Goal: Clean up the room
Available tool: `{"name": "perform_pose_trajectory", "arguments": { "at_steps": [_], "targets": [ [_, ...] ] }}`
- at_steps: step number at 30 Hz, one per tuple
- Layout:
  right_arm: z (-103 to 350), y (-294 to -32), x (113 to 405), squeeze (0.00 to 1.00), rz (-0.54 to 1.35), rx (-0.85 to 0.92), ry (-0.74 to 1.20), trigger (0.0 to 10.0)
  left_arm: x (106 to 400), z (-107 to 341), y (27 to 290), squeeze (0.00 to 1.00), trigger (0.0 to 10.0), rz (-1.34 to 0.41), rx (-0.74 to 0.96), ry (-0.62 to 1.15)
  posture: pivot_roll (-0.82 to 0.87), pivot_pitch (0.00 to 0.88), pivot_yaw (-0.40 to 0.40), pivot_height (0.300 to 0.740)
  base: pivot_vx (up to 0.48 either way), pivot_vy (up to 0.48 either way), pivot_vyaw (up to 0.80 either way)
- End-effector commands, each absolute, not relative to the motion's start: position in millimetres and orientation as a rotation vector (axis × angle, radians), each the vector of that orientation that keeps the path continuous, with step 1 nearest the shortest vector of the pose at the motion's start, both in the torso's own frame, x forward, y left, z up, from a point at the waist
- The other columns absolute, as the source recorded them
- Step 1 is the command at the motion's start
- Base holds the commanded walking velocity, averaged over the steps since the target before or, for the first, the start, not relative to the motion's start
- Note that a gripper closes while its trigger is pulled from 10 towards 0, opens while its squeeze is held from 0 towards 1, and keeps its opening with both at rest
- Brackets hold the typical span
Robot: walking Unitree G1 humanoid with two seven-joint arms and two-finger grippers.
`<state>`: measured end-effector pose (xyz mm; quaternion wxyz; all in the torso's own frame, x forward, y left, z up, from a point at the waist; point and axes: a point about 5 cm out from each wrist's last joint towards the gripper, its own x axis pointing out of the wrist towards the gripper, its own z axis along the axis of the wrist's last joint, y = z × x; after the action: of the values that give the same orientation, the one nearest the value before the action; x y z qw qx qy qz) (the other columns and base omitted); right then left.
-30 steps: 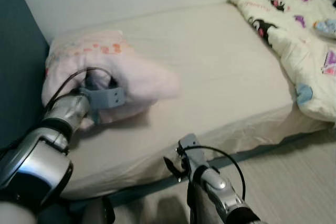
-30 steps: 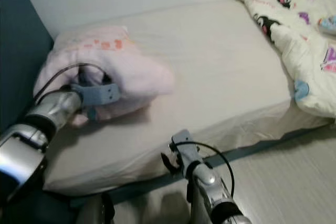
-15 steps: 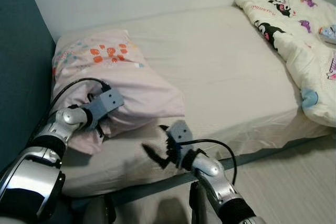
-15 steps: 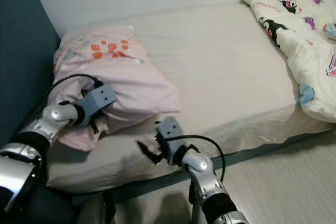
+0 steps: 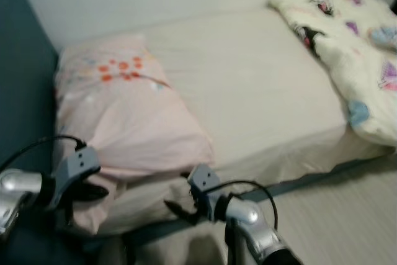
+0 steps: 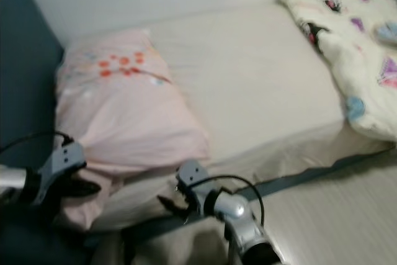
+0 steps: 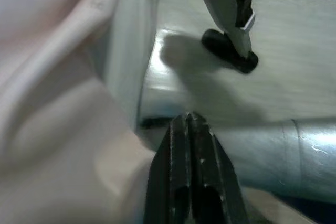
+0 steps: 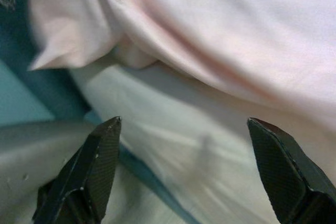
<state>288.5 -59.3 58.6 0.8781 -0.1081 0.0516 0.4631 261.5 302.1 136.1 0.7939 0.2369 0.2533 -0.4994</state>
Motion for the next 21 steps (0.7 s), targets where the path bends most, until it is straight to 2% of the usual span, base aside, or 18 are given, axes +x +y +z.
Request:
{"name": "perform_pose_trajectory", "arguments": {
  "at_steps": [1, 2, 3, 5, 11, 17, 19, 20, 21],
  "targets": [
    [51, -60, 285, 0.00, 0.948, -0.230, 0.139, 10.0, 251, 152, 372, 0.00, 10.0, -0.879, 0.526, 0.659, 0.02, 0.212, -0.046, 0.536, 0.000, 0.000, 0.00],
    [50, -64, 285, 0.00, 0.933, -0.237, 0.149, 10.0, 225, 153, 371, 0.00, 10.0, -0.873, 0.445, 0.638, 0.03, 0.215, -0.055, 0.536, 0.000, 0.000, 0.00],
    [50, -66, 285, 0.00, 0.931, -0.245, 0.155, 10.0, 204, 155, 359, 0.00, 10.0, -0.905, 0.367, 0.619, 0.03, 0.215, -0.057, 0.536, 0.000, 0.000, 0.00],
    [52, -67, 288, 0.00, 0.932, -0.248, 0.157, 10.0, 174, 162, 316, 0.00, 10.0, -1.012, 0.268, 0.583, 0.03, 0.216, -0.064, 0.536, 0.000, 0.000, 0.00],
    [58, -63, 297, 0.00, 0.921, -0.267, 0.137, 10.0, 157, 164, 296, 0.00, 10.0, -0.990, 0.186, 0.576, 0.04, 0.212, -0.074, 0.536, 0.000, 0.000, 0.00],
    [59, -64, 300, 0.00, 0.905, -0.259, 0.142, 10.0, 162, 154, 279, 0.00, 10.0, -0.982, 0.176, 0.501, 0.04, 0.210, -0.078, 0.536, 0.000, 0.000, 0.00],
    [57, -65, 298, 0.00, 0.902, -0.265, 0.149, 10.0, 162, 148, 251, 0.00, 10.0, -0.988, 0.074, 0.428, 0.04, 0.210, -0.074, 0.536, 0.000, 0.000, 0.00],
    [57, -65, 298, 0.00, 0.902, -0.265, 0.149, 10.0, 162, 148, 251, 0.00, 10.0, -0.988, 0.074, 0.428, 0.04, 0.210, -0.074, 0.536, 0.000, 0.000, 0.00],
    [55, -66, 296, 0.00, 0.894, -0.259, 0.152, 10.0, 164, 142, 233, 0.00, 10.0, -0.966, 0.014, 0.391, 0.04, 0.209, -0.069, 0.536, 0.000, 0.000, 0.00]
  ]
}}
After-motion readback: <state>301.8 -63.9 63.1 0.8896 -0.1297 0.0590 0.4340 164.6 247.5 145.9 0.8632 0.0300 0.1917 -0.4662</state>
